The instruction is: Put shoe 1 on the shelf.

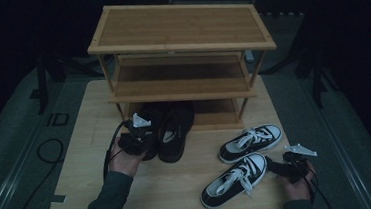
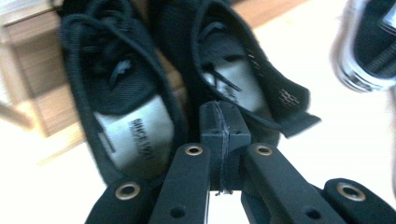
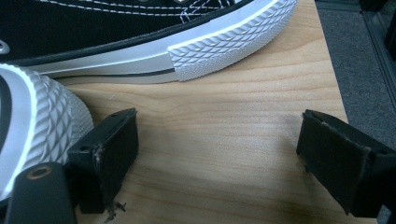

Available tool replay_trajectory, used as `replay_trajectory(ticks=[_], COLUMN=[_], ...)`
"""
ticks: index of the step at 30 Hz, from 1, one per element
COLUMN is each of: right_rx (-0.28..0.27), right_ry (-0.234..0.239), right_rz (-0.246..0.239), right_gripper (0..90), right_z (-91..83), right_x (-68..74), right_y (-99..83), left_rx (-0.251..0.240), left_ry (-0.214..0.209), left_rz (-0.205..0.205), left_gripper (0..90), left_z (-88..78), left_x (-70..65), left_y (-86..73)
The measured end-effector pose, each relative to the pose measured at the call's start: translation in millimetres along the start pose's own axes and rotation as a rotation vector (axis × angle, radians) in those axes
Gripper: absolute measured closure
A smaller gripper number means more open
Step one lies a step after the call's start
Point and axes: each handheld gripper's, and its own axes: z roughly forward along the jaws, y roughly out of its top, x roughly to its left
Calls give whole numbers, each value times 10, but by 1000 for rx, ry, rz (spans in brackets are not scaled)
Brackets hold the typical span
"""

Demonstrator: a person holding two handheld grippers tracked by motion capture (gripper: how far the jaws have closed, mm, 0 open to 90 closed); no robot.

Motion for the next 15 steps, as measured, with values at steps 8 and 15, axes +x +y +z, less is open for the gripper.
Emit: replay_trajectory(ticks=[8, 15], right_rx=[0, 0], right_ry=[0, 0], right_rz=[-3, -2], right_gripper=[126, 126], right_z=[0, -1], right_x=[-2, -1], right_y=[-1, -1], left_rx=[32, 64], left_ry=[-55, -109], left_rz=[32, 56], left_gripper=[900, 900], left_z=[76, 196], left_x=[20, 9], left_y=[-116, -232])
